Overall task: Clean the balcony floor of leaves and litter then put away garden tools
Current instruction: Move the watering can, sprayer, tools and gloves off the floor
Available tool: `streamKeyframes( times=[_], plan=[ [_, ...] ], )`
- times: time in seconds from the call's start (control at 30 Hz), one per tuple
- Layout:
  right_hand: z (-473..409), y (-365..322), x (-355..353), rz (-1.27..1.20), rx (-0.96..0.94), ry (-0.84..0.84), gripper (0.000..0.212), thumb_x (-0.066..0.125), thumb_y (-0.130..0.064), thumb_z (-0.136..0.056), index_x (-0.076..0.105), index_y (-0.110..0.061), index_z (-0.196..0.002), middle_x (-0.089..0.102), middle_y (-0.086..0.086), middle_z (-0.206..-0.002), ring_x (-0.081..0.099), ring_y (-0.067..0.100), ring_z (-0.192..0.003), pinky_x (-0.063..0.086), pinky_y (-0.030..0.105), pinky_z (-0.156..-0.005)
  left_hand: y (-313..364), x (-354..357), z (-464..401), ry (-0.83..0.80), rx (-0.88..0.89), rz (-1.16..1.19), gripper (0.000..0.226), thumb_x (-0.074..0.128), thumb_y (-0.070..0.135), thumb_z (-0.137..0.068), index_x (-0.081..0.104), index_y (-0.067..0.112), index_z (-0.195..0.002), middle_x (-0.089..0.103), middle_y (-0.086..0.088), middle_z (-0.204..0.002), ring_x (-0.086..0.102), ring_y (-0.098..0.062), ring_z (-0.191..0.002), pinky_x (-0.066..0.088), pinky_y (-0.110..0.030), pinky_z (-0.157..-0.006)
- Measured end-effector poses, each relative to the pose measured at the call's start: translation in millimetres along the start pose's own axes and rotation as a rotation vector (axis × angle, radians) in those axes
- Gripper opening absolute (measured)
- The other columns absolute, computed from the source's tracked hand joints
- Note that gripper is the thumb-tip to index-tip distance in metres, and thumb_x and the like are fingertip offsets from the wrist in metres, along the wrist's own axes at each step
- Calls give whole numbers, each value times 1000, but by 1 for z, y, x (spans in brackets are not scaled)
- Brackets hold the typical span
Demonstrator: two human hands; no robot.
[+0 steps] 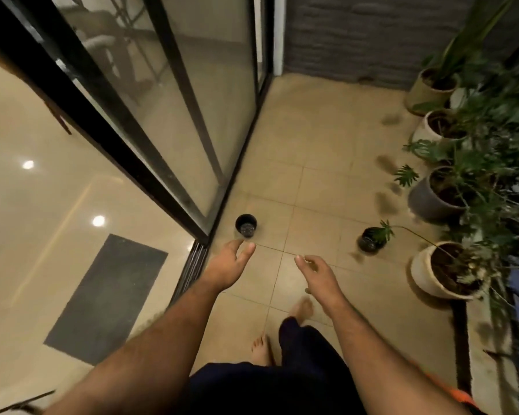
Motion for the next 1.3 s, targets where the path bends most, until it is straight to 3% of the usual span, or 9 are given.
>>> streamKeyframes(
  times=[0.2, 0.3, 0.43, 0.5, 0.73, 0.8, 0.93, 1.1, 1.3],
  plan=[
    [-100, -45, 28, -37, 23, -51, 60, 60, -57, -90, 56, -14, -132, 58, 2, -130, 56, 18, -117, 52, 31, -84, -1, -29, -84, 37, -60, 80, 89, 27, 79, -89, 49, 13, -143, 54, -7, -142, 47, -23, -135, 35, -33, -108],
    [-143, -60, 35, -18, 77, -80, 58, 59, -56, -92, 56, -14, -132, 59, 3, -126, 59, 19, -111, 49, 24, -66, -3, -37, -123, 41, -120, 145, 61, 34, 55, -102, 48, 13, -143, 56, -6, -140, 48, -21, -132, 36, -29, -102],
    [-210, -76, 46, -36, 139, -92, 56, 60, -59, -90, 58, -17, -127, 60, 3, -124, 60, 16, -107, 50, 27, -65, 7, -53, -194, 64, -162, 206, 33, 35, 41, -106, 59, 20, -114, 60, 12, -100, 56, -4, -98, 36, -3, -74],
    [-244, -85, 56, -43, 162, -104, 55, 58, -59, -90, 58, -19, -127, 60, 0, -123, 59, 14, -106, 50, 27, -65, 9, -57, -230, 68, -173, 258, 28, 35, 37, -106, 57, 25, -118, 55, 17, -98, 51, 3, -93, 33, -3, -67],
    [-378, -71, 101, -68, 220, -77, 56, 54, -59, -93, 55, -18, -130, 57, -4, -122, 59, 14, -109, 57, 32, -76, -61, -13, -360, -10, -261, 313, 78, 30, 78, -88, 52, 22, -138, 61, -1, -129, 56, -20, -121, 46, -50, -104],
    [-407, -54, 116, -59, 239, -68, 54, 50, -61, -94, 55, -19, -127, 58, -10, -114, 60, 9, -101, 59, 37, -81, -91, 2, -395, -40, -276, 242, 94, 26, 87, -81, 51, 19, -140, 60, -7, -133, 55, -24, -124, 45, -50, -105],
    [-472, 12, 159, -34, 304, -41, 49, 50, -66, -91, 56, -27, -119, 58, -11, -113, 60, 9, -102, 57, 45, -91, -152, 36, -466, -97, -274, 223, 65, 33, 59, -100, 47, 14, -144, 55, -10, -140, 49, -25, -131, 38, -34, -102],
    [-550, 98, 219, -24, 381, -31, 56, 51, -65, -91, 57, -23, -128, 59, -2, -126, 60, 15, -106, 55, 47, -93, -254, 89, -550, -45, -411, 330, 73, 32, 65, -98, 31, 18, -154, 37, -9, -156, 35, -27, -143, 29, -41, -112],
    [-628, 185, 280, -158, 440, -62, 33, 41, -49, -103, 57, -26, -120, 56, -14, -106, 56, 12, -106, 55, 47, -93, -338, 165, -618, -28, -578, 536, 75, 24, 70, -96, 32, 23, -153, 37, -9, -156, 38, -30, -141, 37, -53, -112]
  ],
)
Point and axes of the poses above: each hand's wrist, its own z-axis away from the middle knuckle, its own x-axis out of the palm, y = z × x, the point moved 7 cm from there along -z, towards the middle knuckle
